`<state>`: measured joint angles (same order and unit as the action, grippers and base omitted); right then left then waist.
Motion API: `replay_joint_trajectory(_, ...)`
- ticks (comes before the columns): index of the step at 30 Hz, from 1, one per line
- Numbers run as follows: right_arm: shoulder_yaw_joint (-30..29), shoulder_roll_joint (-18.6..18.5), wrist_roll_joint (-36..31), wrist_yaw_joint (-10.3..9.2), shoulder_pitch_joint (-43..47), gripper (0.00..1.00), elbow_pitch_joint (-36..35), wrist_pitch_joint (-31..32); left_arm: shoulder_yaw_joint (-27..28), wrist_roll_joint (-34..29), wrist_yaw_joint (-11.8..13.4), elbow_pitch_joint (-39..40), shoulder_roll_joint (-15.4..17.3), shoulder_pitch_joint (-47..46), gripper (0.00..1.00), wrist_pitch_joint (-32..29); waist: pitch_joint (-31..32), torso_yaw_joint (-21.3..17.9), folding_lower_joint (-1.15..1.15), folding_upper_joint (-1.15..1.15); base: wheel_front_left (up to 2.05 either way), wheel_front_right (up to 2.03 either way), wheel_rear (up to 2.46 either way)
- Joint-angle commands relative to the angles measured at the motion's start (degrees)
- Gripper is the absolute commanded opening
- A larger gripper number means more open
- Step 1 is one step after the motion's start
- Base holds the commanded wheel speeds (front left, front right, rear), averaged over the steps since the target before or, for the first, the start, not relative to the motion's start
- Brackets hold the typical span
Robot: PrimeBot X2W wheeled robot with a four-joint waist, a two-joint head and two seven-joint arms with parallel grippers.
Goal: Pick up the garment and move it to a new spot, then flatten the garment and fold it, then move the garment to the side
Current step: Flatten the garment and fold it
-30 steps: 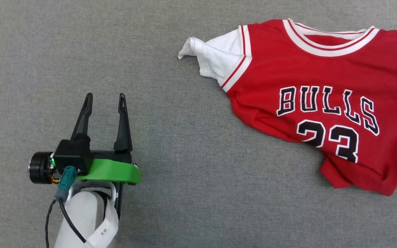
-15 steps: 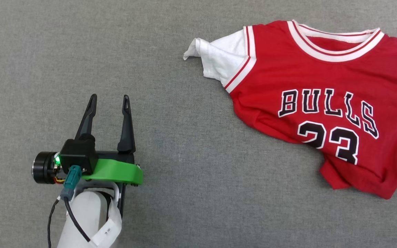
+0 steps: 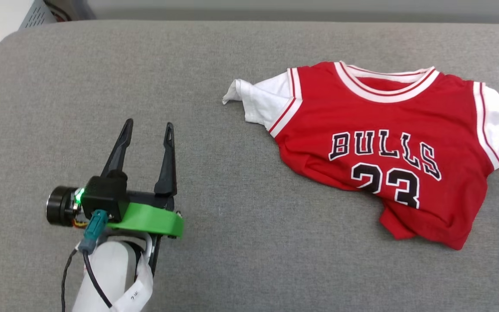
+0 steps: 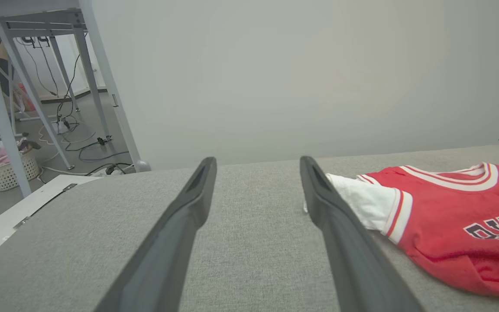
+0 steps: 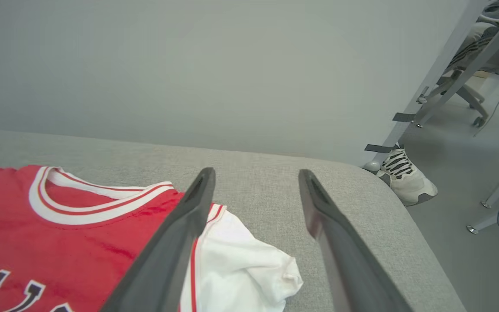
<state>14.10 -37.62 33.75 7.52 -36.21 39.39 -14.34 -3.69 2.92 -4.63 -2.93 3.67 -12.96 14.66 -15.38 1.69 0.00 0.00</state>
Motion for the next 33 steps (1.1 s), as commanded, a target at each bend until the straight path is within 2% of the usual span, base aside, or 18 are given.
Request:
replay_joint_trajectory(1,-1.3,1.6,-1.4,-0.03,2.4,1.0,-2.6,-0.4,-0.5,0.0,-0.8,0.2,0.9,-2.0,1.0,0.3,1.4,-1.0,0.0,0.0,0.0,0.0,0.0)
replay_joint_trajectory(8,-9.2,8.8,-8.8,-0.03,13.4,1.0,-18.0,-0.5,-7.5,2.6,-2.7,-5.1,6.5,-12.8,1.0,-0.3,2.4,-2.4,0.0,0.0,0.0,0.0,0.0)
replay_joint_trajectory(12,-12.4,12.7,-11.4,-0.03,18.7,1.0,-25.9,1.1,-16.4,8.9,-2.8,-7.6,11.5,-20.9,1.0,-5.8,2.3,-3.3,0.0,0.0,0.0,0.0,0.0)
replay_joint_trajectory(20,-16.0,19.2,-14.0,-0.03,27.2,1.0,-36.5,5.4,-34.6,27.3,-2.8,-9.2,18.3,-36.0,1.0,-25.0,1.0,-5.1,0.0,0.0,0.0,0.0,0.0)
replay_joint_trajectory(21,-16.0,20.0,-14.5,-0.03,28.0,1.0,-37.7,5.9,-39.9,31.6,-2.8,-9.5,19.5,-39.1,1.0,-30.7,0.5,-5.8,0.0,0.0,0.0,0.0,0.0)
replay_joint_trajectory(24,-15.7,21.0,-15.1,-0.03,28.2,1.0,-39.1,6.5,-47.6,37.0,-2.8,-9.6,21.0,-43.7,1.0,-38.4,-0.4,-6.9,0.0,0.0,0.0,0.0,0.0)
replay_joint_trajectory(28,-14.9,21.4,-15.2,-0.03,27.4,1.0,-39.3,6.5,-57.1,43.2,-2.8,-9.4,22.3,-48.5,1.0,-46.3,-1.9,-8.2,0.0,0.0,0.0,0.0,0.0)
replay_joint_trajectory(31,-14.6,21.9,-15.6,-0.03,26.7,1.0,-39.6,6.6,-62.4,46.5,-2.9,-9.5,23.0,-51.6,1.0,-49.4,-3.3,-9.2,0.0,0.0,0.0,0.0,0.0)
replay_joint_trajectory(32,-13.9,22.3,-15.7,-0.03,25.6,1.0,-39.4,6.3,-66.7,48.4,-2.9,-10.2,23.6,-54.5,1.0,-51.5,-5.1,-10.3,0.0,0.0,0.0,0.0,0.0)
replay_joint_trajectory(33,-13.6,22.4,-15.7,-0.03,25.1,1.0,-39.4,6.1,-67.6,49.0,-2.9,-10.3,23.7,-55.2,1.0,-52.0,-5.9,-10.7,0.0,0.0,0.0,0.0,0.0)
